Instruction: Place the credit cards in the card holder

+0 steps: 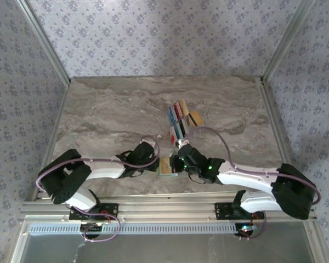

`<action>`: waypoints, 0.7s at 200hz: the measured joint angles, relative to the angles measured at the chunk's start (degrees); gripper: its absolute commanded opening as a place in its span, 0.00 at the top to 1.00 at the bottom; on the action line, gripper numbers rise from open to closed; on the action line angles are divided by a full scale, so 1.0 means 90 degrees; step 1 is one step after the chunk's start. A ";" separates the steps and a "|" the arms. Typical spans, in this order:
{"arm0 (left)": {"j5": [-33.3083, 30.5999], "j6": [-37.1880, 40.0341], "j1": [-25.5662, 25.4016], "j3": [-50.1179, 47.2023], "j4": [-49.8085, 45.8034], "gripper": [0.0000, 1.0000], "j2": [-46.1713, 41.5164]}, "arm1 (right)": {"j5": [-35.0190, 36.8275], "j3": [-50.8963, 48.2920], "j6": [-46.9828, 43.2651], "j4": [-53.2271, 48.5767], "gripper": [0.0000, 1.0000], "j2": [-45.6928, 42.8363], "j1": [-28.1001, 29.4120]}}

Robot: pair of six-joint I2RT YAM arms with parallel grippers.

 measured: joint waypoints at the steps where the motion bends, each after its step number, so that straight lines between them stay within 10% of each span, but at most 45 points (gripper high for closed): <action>1: -0.0002 -0.0010 0.0000 0.0000 -0.0005 0.86 -0.0002 | -0.0012 0.0000 0.0000 0.0017 0.97 0.0017 0.0000; 66: -0.0508 -0.0401 0.0304 -0.0673 -0.0993 0.75 -0.1377 | -0.0551 0.0294 0.0005 0.0556 0.49 0.0957 -0.0119; 140: -0.0736 -0.0466 0.0342 -0.0784 -0.2072 0.71 -0.3065 | -0.1418 0.1066 -0.0277 -0.0155 0.34 0.1008 -0.0187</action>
